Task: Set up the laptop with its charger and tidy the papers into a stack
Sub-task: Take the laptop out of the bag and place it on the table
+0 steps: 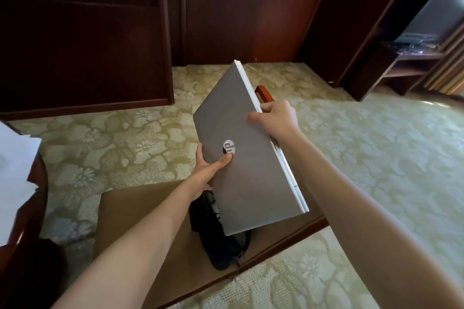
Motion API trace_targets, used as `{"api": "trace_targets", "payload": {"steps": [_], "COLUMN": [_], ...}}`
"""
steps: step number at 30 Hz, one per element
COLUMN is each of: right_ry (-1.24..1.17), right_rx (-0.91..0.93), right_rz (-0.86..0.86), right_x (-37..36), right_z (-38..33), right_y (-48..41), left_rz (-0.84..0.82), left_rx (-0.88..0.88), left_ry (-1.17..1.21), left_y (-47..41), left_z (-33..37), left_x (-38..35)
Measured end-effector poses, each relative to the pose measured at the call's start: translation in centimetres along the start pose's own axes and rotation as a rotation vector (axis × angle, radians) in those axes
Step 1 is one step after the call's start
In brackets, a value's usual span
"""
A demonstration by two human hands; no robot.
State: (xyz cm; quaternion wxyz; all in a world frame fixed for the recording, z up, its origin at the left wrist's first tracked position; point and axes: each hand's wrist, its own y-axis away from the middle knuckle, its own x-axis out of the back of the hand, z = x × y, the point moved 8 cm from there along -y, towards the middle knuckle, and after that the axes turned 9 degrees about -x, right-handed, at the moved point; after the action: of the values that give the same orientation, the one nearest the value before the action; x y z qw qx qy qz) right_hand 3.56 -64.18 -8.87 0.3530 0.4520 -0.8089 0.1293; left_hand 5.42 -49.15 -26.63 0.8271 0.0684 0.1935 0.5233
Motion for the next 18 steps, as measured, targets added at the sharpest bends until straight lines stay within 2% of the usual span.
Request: {"api": "trace_targets", "payload": {"steps": [5,15,18], "right_ry": [-0.040,-0.048,-0.114], "right_rx": [0.127,0.381,0.406], "right_rz": [-0.044,-0.346,-0.514], "right_x": [-1.7,-13.3,-17.2], "right_z": [-2.8,-11.4,-13.8], "right_y": [1.3,5.5,7.8], "left_rz": [0.258,0.591,0.701], "left_rx": [-0.219,-0.377,-0.391], "left_ry": [0.004,-0.077,-0.095], "left_y": [2.3,11.3,14.5], "left_z": [3.5,8.1,8.7], "left_x": [5.0,18.0,22.2]}}
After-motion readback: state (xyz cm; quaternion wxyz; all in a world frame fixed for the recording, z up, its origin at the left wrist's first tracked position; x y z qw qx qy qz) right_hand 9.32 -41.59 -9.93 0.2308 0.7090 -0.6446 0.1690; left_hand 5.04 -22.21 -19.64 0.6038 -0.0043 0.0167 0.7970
